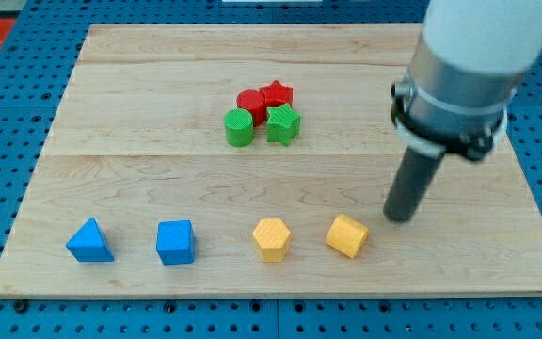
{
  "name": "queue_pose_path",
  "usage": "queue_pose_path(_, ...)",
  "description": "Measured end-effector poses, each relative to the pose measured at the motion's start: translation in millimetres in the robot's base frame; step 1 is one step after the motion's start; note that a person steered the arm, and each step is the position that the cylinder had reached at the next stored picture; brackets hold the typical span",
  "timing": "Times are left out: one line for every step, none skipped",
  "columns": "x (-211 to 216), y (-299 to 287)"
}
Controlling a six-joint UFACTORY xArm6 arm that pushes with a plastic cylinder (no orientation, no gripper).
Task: Keep red blocks and green blocks in a vertical line
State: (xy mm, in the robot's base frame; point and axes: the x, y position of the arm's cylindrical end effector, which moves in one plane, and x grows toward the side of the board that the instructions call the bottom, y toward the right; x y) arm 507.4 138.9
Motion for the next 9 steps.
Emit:
queue_pose_path(-44, 0)
queue_pose_path(-68, 0)
queue_pose_path(-80, -47)
queue_pose_path(-107, -105)
queue_pose_path(-107, -178)
queue_pose_path(-108, -175)
queue_pose_path(-108, -176)
queue_pose_path(-107, -180)
queue_pose_path(-107, -182)
